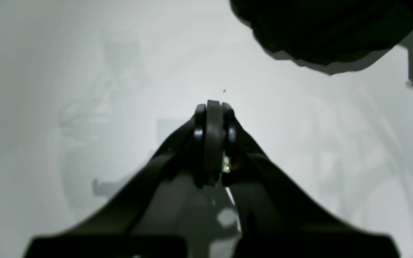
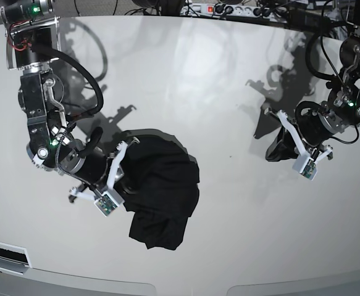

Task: Layout the t-shirt on the table in an organized manner, then fold the t-shirt properly
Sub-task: 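Move the right gripper down onto the crumpled black t-shirt, then grasp the black t-shirt with the right gripper and lift it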

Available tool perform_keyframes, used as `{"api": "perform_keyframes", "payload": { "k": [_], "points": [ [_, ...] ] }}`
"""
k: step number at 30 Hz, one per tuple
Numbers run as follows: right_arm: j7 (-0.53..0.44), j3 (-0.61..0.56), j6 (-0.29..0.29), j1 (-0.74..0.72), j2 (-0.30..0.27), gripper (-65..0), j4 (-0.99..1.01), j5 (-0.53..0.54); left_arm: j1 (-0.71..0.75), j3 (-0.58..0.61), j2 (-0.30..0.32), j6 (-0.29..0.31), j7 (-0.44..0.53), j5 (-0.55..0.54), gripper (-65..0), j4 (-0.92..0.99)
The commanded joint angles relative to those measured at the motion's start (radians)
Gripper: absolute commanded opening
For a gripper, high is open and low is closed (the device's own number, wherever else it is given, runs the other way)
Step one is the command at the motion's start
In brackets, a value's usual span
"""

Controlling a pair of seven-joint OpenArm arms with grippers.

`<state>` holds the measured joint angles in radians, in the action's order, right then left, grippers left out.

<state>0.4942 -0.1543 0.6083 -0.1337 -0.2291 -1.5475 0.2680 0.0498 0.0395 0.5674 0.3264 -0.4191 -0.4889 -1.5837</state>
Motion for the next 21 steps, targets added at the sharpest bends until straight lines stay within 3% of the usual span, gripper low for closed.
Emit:
{"api": "perform_keyframes", "payload": {
  "k": [1,4,8,12,15,19,20,21],
  "points": [
    [-0.008,0.005,0.026,-0.019,-0.001,-65.0,-0.062,0.067,-0.016,-0.007,0.014,0.004,0.021,-0.009,-65.0,-0.016],
    [0.033,0.005,0.09,0.012,0.001,-65.0,-0.185,0.238,-0.016,-0.007,0.014,0.004,0.021,-0.009,-65.0,-0.016],
    [0.058,0.004,0.09,0.053,0.039,-65.0,-0.253,0.375,-0.017,-0.007,0.014,0.004,0.021,-0.01,-65.0,-0.016],
    [0.161,-0.018,0.09,0.071,0.127,-65.0,-0.253,0.485,-0.016,-0.007,0.014,0.004,0.02,-0.024,-65.0,-0.016],
    [0.19,-0.097,0.09,0.082,0.179,-65.0,-0.251,0.418,-0.017,-0.007,0.014,0.004,0.019,-0.028,-65.0,-0.016],
    [0.192,-0.251,0.09,0.081,0.227,-65.0,-0.251,0.122,-0.017,-0.007,0.014,0.004,0.019,-0.024,-65.0,-0.016],
    [0.192,-0.286,0.09,0.081,0.233,-59.4,-0.251,0.051,-0.017,-0.007,0.014,0.003,0.019,-0.024,-65.0,-0.016],
    [0.192,-0.32,0.06,0.081,0.235,-49.5,-0.251,-0.01,-0.017,-0.007,0.014,0.003,0.019,-0.024,-65.0,-0.016]
  ]
}}
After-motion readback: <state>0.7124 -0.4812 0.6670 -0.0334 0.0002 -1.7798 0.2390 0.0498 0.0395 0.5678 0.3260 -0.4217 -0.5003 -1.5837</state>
